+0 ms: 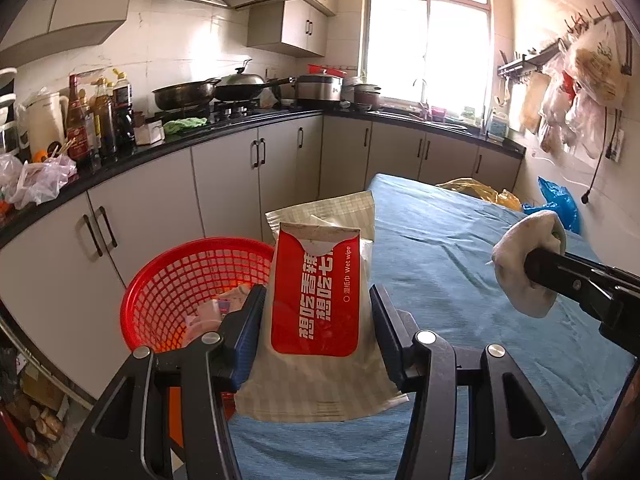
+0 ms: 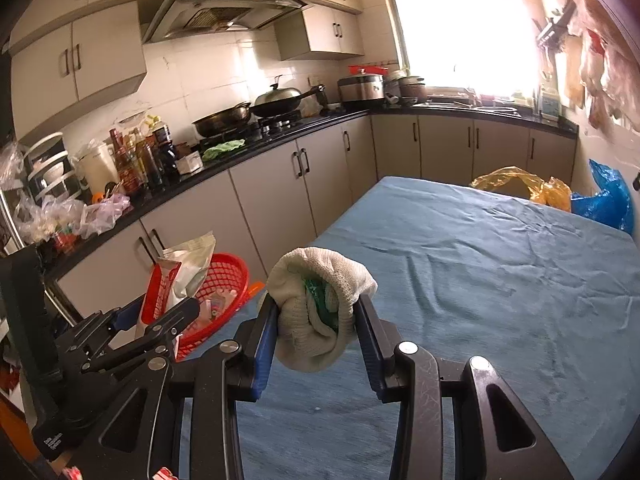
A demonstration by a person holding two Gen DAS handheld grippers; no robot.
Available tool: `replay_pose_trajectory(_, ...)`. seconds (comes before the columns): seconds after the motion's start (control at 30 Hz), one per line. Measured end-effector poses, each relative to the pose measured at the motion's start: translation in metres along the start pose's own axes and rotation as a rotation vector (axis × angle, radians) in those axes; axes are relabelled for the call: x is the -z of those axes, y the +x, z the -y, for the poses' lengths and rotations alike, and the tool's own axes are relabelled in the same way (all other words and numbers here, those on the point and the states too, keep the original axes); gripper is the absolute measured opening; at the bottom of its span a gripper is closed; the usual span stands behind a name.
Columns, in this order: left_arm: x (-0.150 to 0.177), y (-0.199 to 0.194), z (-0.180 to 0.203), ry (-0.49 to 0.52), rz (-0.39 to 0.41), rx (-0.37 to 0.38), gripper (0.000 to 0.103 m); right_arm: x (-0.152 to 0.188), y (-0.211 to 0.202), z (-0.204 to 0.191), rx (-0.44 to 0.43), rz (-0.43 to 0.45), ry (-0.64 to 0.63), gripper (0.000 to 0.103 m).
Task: Collect trash
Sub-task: 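Carry the snack packet and cloth bundle over the red basket with both tools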
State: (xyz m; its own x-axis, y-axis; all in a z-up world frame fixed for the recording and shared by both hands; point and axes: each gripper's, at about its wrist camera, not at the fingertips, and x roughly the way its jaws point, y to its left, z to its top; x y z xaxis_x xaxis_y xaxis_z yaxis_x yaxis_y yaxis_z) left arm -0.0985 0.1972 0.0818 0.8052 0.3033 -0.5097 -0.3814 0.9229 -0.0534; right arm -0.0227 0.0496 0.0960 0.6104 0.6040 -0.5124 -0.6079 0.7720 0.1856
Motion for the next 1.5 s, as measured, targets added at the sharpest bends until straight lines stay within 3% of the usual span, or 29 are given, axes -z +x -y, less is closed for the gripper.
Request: replay_pose_trajectory(1.5, 0.006, 0.041, -0.108, -0.182, -0.079, -0.092, 0.051, -0.021, 0.087, -0.093, -0.136, -0.101, -0.103, 0.042)
